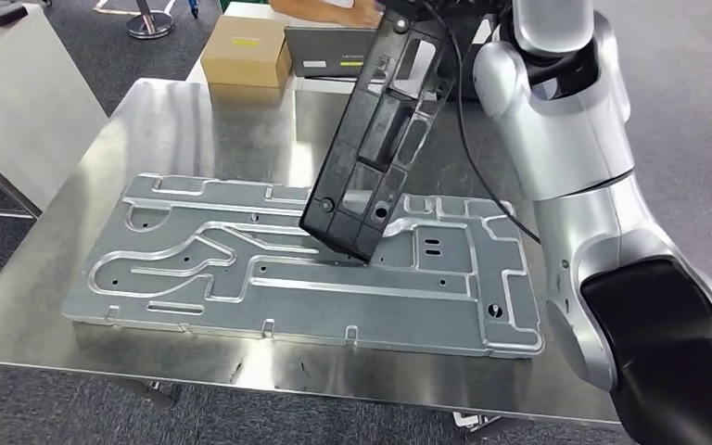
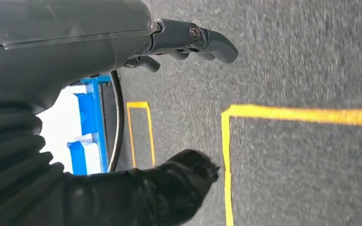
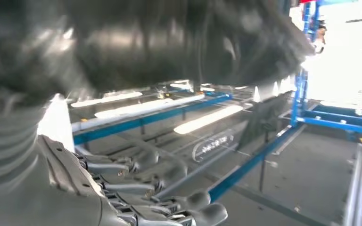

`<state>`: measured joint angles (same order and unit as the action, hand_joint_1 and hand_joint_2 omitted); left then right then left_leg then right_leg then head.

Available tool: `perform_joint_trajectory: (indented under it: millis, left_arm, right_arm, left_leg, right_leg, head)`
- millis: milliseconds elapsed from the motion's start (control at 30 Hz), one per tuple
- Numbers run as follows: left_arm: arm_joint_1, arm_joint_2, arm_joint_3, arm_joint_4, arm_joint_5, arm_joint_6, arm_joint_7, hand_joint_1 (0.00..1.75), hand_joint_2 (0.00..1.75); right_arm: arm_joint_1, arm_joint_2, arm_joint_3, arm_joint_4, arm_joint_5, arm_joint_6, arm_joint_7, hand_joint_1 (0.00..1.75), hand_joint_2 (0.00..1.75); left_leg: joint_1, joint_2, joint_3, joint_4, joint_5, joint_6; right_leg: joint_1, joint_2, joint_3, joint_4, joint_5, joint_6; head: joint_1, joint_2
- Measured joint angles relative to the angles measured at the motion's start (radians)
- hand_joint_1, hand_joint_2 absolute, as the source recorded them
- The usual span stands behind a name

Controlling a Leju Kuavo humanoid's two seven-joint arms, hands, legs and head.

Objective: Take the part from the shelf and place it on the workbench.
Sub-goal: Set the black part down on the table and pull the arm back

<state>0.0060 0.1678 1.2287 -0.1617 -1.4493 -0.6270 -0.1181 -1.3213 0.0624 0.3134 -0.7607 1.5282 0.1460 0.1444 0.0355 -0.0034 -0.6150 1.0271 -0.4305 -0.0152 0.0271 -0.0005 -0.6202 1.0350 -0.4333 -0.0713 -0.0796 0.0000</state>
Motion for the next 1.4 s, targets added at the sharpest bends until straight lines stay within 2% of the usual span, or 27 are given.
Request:
perform_joint_trajectory:
  millis: [67, 100, 133, 200, 233, 267, 300, 367, 433, 533, 600, 633, 700, 733, 767, 800, 833, 867, 933, 967, 1033, 1067, 1100, 1200, 1233, 1333, 1400]
  left_arm:
    - [0.0, 0.002, 0.0, 0.003, 0.001, -0.002, 0.001, 0.0, 0.0]
    - [0.0, 0.003, 0.0, 0.004, 0.001, -0.003, 0.002, 0.0, 0.0]
    - [0.0, 0.006, 0.001, 0.005, 0.001, -0.003, 0.002, 0.0, 0.0]
    - [0.002, 0.01, 0.001, 0.005, 0.002, -0.003, 0.003, 0.0, 0.0]
    - [0.002, 0.012, 0.001, 0.006, 0.002, -0.003, 0.004, 0.0, 0.0]
    - [0.002, 0.012, 0.001, 0.006, 0.003, -0.003, 0.005, 0.0, 0.0]
    - [0.002, 0.013, 0.002, 0.007, 0.004, -0.003, 0.006, 0.0, 0.0]
    - [0.002, 0.016, 0.004, 0.009, 0.008, -0.003, 0.008, 0.0, 0.0]
    - [0.002, 0.02, 0.007, 0.011, 0.012, -0.003, 0.009, 0.0, 0.0]
    - [0.002, 0.021, 0.015, 0.014, 0.016, -0.004, 0.014, 0.0, 0.0]
    - [0.002, 0.023, 0.019, 0.016, 0.023, -0.004, 0.025, 0.0, 0.0]
    - [0.002, 0.024, 0.021, 0.016, 0.028, -0.004, 0.034, 0.0, 0.0]
    - [0.002, 0.026, 0.029, 0.016, 0.041, -0.005, 0.057, 0.0, 0.0]
    - [0.001, 0.027, 0.036, 0.016, 0.048, -0.006, 0.071, 0.0, 0.0]
    - [0.001, 0.028, 0.042, 0.016, 0.055, -0.007, 0.083, 0.0, 0.0]
    - [0.0, 0.028, 0.048, 0.016, 0.061, -0.007, 0.093, 0.0, 0.0]
    - [-0.001, 0.028, 0.055, 0.016, 0.067, -0.005, 0.104, 0.0, 0.0]
    - [-0.001, 0.027, 0.06, 0.015, 0.071, -0.002, 0.112, 0.0, 0.0]
    - [-0.002, 0.023, 0.071, 0.011, 0.073, 0.009, 0.127, 0.0, 0.0]
    - [-0.003, 0.02, 0.074, 0.008, 0.072, 0.014, 0.132, 0.0, 0.0]
    - [-0.004, 0.015, 0.077, 0.004, 0.071, 0.021, 0.137, 0.0, 0.0]
    - [-0.006, 0.012, 0.078, 0.002, 0.07, 0.023, 0.138, 0.0, 0.0]
    - [-0.006, 0.01, 0.078, 0.001, 0.07, 0.024, 0.138, 0.0, 0.0]
    - [-0.006, 0.007, 0.08, -0.008, 0.07, 0.026, 0.139, 0.0, 0.0]
    - [-0.006, 0.008, 0.08, -0.011, 0.069, 0.028, 0.139, 0.0, 0.0]
    - [-0.006, 0.005, 0.081, -0.02, 0.055, 0.047, 0.141, 0.0, 0.0]
    - [-0.005, -0.001, 0.081, -0.03, 0.037, 0.074, 0.142, 0.0, 0.0]
  right_arm:
    - [-0.002, 0.002, -0.001, 0.0, 0.001, -0.001, -0.001, 0.0, 0.0]
    - [-0.003, 0.003, -0.001, 0.0, 0.001, -0.001, -0.001, 0.0, 0.0]
    - [-0.005, 0.004, -0.002, 0.0, 0.001, -0.001, -0.001, 0.0, 0.0]
    - [-0.004, 0.004, -0.002, 0.002, 0.001, -0.001, -0.002, 0.0, 0.0]
    - [-0.002, 0.005, -0.002, 0.004, 0.002, -0.001, -0.002, 0.0, 0.0]
    - [0.0, 0.005, -0.002, 0.005, 0.002, -0.001, -0.002, 0.0, 0.0]
    - [0.002, 0.005, -0.002, 0.006, 0.002, -0.001, -0.002, 0.0, 0.0]
    - [0.002, 0.005, -0.002, 0.007, 0.002, -0.001, -0.002, 0.0, 0.0]
    - [0.001, 0.005, -0.002, 0.007, 0.002, -0.001, -0.002, 0.0, 0.0]
    - [0.002, 0.006, -0.003, 0.007, 0.002, -0.001, -0.002, 0.0, 0.0]
    - [0.003, 0.007, -0.002, 0.005, 0.002, -0.001, -0.001, 0.0, 0.0]
    - [0.004, 0.01, -0.002, 0.005, 0.004, -0.001, 0.001, 0.0, 0.0]
    - [0.017, 0.021, -0.001, 0.004, 0.009, -0.001, 0.009, 0.0, 0.0]
    - [0.03, 0.03, 0.001, 0.004, 0.012, -0.002, 0.015, 0.0, 0.0]
    - [0.044, 0.04, 0.004, 0.003, 0.014, -0.002, 0.021, 0.0, 0.0]
    - [0.057, 0.048, 0.008, 0.002, 0.016, -0.003, 0.026, 0.0, 0.0]
    - [0.066, 0.057, 0.011, -0.001, 0.017, -0.005, 0.03, 0.0, 0.0]
    - [0.072, 0.064, 0.014, -0.006, 0.018, -0.007, 0.032, 0.0, 0.0]
    - [0.08, 0.076, 0.02, -0.02, 0.019, -0.015, 0.034, 0.0, 0.0]
    - [0.085, 0.081, 0.023, -0.028, 0.019, -0.019, 0.033, 0.0, 0.0]
    - [0.099, 0.09, 0.029, -0.046, 0.019, -0.022, 0.032, 0.0, 0.0]
    - [0.104, 0.092, 0.03, -0.054, 0.019, -0.022, 0.031, 0.0, 0.0]
    - [0.106, 0.095, 0.031, -0.061, 0.019, -0.022, 0.031, 0.0, 0.0]
    - [0.11, 0.101, 0.033, -0.073, 0.019, -0.021, 0.029, 0.0, 0.0]
    - [0.114, 0.101, 0.034, -0.075, 0.019, -0.021, 0.028, 0.0, 0.0]
    - [0.127, 0.101, 0.038, -0.093, 0.019, -0.022, 0.023, 0.0, 0.0]
    - [0.137, 0.101, 0.04, -0.119, 0.019, -0.019, 0.015, 0.0, 0.0]
  left_leg:
    - [0.0, 0.003, 0.002, 0.005, -0.007, -0.008]
    - [-0.001, 0.003, -0.005, 0.025, -0.021, -0.01]
    - [-0.002, 0.003, -0.025, 0.071, -0.048, -0.012]
    - [-0.003, 0.002, -0.086, 0.197, -0.109, -0.017]
    - [-0.004, 0.002, -0.113, 0.249, -0.125, -0.021]
    - [-0.004, 0.002, -0.123, 0.264, -0.121, -0.023]
    - [-0.003, 0.003, -0.114, 0.244, -0.1, -0.025]
    - [-0.002, 0.003, -0.052, 0.12, -0.041, -0.024]
    - [-0.006, 0.003, -0.002, 0.027, -0.013, -0.014]
    - [-0.007, 0.002, 0.003, 0.014, -0.012, 0.004]
    - [-0.001, 0.003, 0.005, 0.009, -0.009, 0.014]
    - [0.001, 0.003, 0.006, 0.006, -0.007, 0.018]
    - [0.002, 0.004, 0.005, 0.006, -0.008, 0.021]
    - [0.003, 0.005, 0.005, 0.006, -0.008, 0.021]
    - [0.004, 0.005, 0.006, 0.007, -0.009, 0.02]
    - [0.005, 0.005, 0.006, 0.007, -0.01, 0.019]
    - [0.006, 0.005, 0.008, 0.007, -0.011, 0.017]
    - [0.007, 0.004, 0.01, 0.007, -0.013, 0.015]
    - [0.006, 0.004, 0.013, 0.006, -0.015, 0.006]
    - [0.006, 0.003, 0.014, 0.004, -0.015, -0.001]
    - [0.008, 0.003, 0.017, -0.004, -0.012, -0.016]
    - [0.011, 0.003, 0.019, -0.007, -0.012, -0.022]
    - [0.012, 0.003, 0.023, -0.013, -0.011, -0.019]
    - [0.012, 0.006, 0.035, -0.025, -0.009, 0.018]
    - [0.012, 0.007, 0.037, -0.026, -0.008, 0.024]
    - [0.014, 0.007, 0.042, -0.033, -0.004, 0.02]
    - [0.015, 0.008, 0.044, -0.038, -0.002, 0.012]
  right_leg:
    - [-0.006, -0.002, 0.017, -0.025, 0.01, 0.001]
    - [-0.009, -0.003, 0.026, -0.039, 0.016, 0.001]
    - [-0.012, -0.005, 0.032, -0.048, 0.021, 0.002]
    - [-0.01, -0.005, 0.032, -0.049, 0.021, 0.0]
    - [-0.009, -0.004, 0.03, -0.046, 0.02, 0.001]
    - [-0.008, -0.003, 0.028, -0.042, 0.018, 0.001]
    - [-0.008, -0.003, 0.026, -0.037, 0.015, 0.003]
    - [-0.008, -0.002, 0.023, -0.019, 0.004, 0.01]
    - [-0.005, -0.001, 0.016, 0.002, -0.009, 0.021]
    - [-0.002, 0.001, 0.01, 0.01, -0.015, 0.032]
    - [-0.004, 0.001, 0.001, 0.035, -0.035, 0.043]
    - [-0.008, 0.001, -0.016, 0.074, -0.059, 0.05]
    - [-0.019, 0.001, -0.075, 0.197, -0.121, 0.062]
    - [-0.025, 0.001, -0.105, 0.257, -0.142, 0.066]
    - [-0.03, 0.001, -0.123, 0.289, -0.145, 0.069]
    - [-0.034, 0.001, -0.123, 0.283, -0.129, 0.07]
    - [-0.037, 0.0, -0.104, 0.239, -0.097, 0.071]
    - [-0.039, 0.0, -0.071, 0.168, -0.058, 0.069]
    - [-0.036, 0.0, -0.012, 0.047, -0.013, 0.064]
    - [-0.031, 0.001, 0.0, 0.02, -0.01, 0.061]
    - [-0.023, 0.003, 0.002, 0.012, -0.013, 0.053]
    - [-0.024, 0.003, 0.005, 0.007, -0.01, 0.047]
    - [-0.025, 0.004, 0.009, 0.001, -0.008, 0.047]
    - [-0.025, 0.006, 0.018, -0.01, -0.004, 0.051]
    - [-0.023, 0.007, 0.019, -0.009, -0.004, 0.049]
    - [-0.02, 0.007, 0.019, -0.009, -0.005, 0.04]
    - [-0.018, 0.007, 0.019, -0.009, -0.006, 0.037]
  head:
    - [0.001, 0.0]
    - [0.001, 0.0]
    - [0.0, 0.0]
    - [0.0, 0.0]
    - [0.0, 0.0]
    - [0.0, 0.0]
    - [0.0, 0.0]
    - [0.0, 0.0]
    - [0.001, 0.0]
    - [0.001, 0.0]
    - [0.001, 0.0]
    - [0.002, 0.0]
    - [0.003, 0.0]
    - [0.003, 0.0]
    - [0.003, 0.0]
    - [0.003, 0.0]
    - [0.003, 0.0]
    - [0.003, 0.0]
    - [0.003, 0.0]
    - [0.003, 0.0]
    - [0.003, 0.0]
    - [0.002, 0.0]
    - [0.002, 0.0]
    - [0.002, 0.0]
    - [0.002, 0.0]
    - [0.002, 0.0]
    - [0.002, 0.0]
